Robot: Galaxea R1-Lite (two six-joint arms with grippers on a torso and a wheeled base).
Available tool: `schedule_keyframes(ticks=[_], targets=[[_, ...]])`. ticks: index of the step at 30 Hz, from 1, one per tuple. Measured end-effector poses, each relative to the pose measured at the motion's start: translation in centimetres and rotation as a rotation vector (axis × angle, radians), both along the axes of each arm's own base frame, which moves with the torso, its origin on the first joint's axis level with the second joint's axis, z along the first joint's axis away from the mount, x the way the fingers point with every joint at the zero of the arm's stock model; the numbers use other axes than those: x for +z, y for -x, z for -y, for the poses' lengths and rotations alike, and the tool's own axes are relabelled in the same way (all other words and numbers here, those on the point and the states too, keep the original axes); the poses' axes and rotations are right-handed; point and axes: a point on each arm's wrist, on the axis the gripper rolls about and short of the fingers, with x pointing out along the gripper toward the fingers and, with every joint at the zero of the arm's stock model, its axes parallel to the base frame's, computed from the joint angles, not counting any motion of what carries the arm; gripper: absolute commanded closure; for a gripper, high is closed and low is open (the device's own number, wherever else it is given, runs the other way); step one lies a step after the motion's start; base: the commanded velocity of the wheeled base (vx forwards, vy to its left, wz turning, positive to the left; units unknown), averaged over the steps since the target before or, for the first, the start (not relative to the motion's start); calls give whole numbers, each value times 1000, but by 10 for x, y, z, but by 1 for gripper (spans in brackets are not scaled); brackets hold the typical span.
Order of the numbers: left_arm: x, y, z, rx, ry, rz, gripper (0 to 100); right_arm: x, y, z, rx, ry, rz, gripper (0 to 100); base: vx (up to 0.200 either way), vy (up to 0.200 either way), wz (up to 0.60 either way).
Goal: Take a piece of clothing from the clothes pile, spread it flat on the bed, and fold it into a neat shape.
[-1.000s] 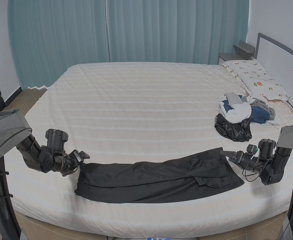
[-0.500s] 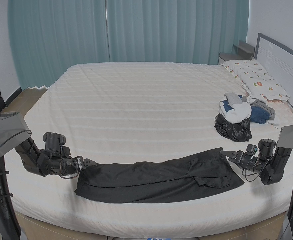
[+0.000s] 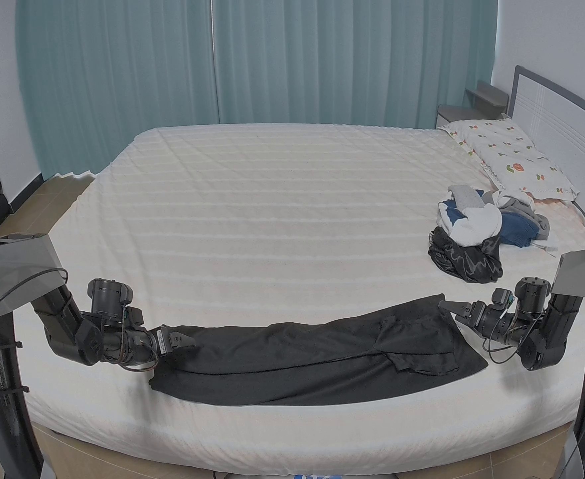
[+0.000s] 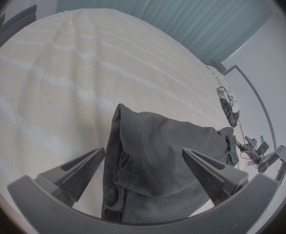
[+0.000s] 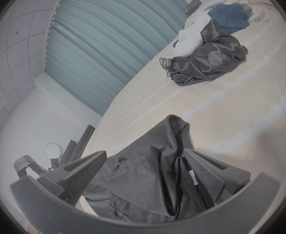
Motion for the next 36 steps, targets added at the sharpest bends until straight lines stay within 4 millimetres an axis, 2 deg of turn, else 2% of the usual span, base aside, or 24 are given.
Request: schedule_keyframes(ticks=[7,18,31,36], targets=[[5,7,0,24,18,-13,0,0,0,0,0,-1,1,0,-171,0,0],[13,0,0,109,81,-12,0,2,-1,2,-12,-23,-5,0,0,0,0],[23,-7,10,128,115,33,0,4,-2,1,-12,-28,-1,0,0,-200,0],[28,-10,11,183,63,83,0,6,-2,2,-18,-36,13,0,0,0,0]])
